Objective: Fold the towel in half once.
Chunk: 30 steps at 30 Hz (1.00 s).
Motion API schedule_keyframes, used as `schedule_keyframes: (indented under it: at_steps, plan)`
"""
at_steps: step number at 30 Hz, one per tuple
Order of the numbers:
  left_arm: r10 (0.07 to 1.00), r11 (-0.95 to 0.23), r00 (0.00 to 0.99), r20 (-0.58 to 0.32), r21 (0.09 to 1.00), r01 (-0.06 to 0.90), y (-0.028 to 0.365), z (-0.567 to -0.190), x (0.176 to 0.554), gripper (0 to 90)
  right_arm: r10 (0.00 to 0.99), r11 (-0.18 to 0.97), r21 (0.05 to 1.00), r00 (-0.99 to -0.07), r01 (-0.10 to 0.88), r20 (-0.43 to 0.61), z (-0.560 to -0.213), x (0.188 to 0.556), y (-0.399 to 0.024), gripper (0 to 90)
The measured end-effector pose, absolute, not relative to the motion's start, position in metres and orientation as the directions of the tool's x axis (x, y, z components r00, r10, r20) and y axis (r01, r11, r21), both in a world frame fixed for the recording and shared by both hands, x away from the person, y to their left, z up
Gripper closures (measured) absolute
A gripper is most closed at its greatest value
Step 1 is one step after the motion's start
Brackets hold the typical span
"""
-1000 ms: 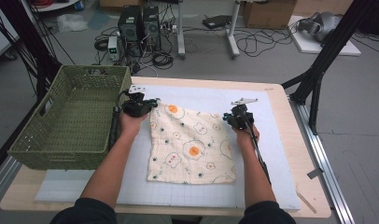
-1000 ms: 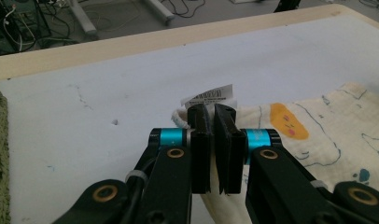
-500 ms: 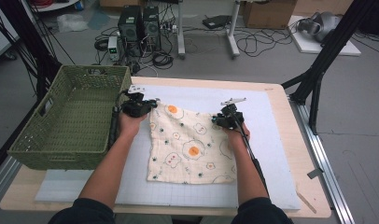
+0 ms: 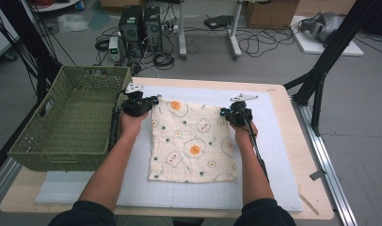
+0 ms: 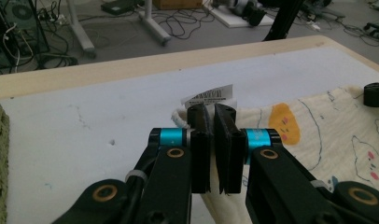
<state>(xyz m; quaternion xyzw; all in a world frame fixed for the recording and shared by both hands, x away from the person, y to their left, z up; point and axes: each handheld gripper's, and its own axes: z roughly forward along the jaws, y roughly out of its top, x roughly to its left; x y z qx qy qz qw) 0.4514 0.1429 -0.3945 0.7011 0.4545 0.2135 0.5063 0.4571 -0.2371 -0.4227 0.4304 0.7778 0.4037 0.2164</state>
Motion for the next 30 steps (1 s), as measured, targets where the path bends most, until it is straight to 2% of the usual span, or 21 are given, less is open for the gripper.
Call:
schedule_keyframes:
  at_steps: [15,19,23,27,30]
  plan:
    - [0.842,-0.058,0.514,-0.163,0.920,0.388,0.144,-0.386,0.446,84.7,0.847,0.289,0.861,-0.531,0.418,-0.027,-0.404,0.448,-0.242,87.3]
    - [0.828,-0.072,0.531,-0.182,0.903,0.424,0.144,-0.384,0.441,84.3,0.836,0.283,0.870,-0.548,0.403,-0.018,-0.399,0.439,-0.242,87.2]
    - [0.817,-0.064,0.543,-0.194,0.905,0.420,0.141,-0.385,0.430,84.4,0.819,0.313,0.861,-0.573,0.402,-0.031,-0.405,0.425,-0.243,87.1]
    - [0.800,-0.085,0.568,-0.192,0.901,0.425,0.139,-0.382,0.417,84.4,0.822,0.292,0.865,-0.570,0.407,-0.009,-0.408,0.412,-0.252,87.2]
    - [0.789,-0.083,0.587,-0.180,0.916,0.393,0.139,-0.378,0.402,84.4,0.811,0.298,0.863,-0.586,0.407,-0.004,-0.408,0.402,-0.260,87.2]
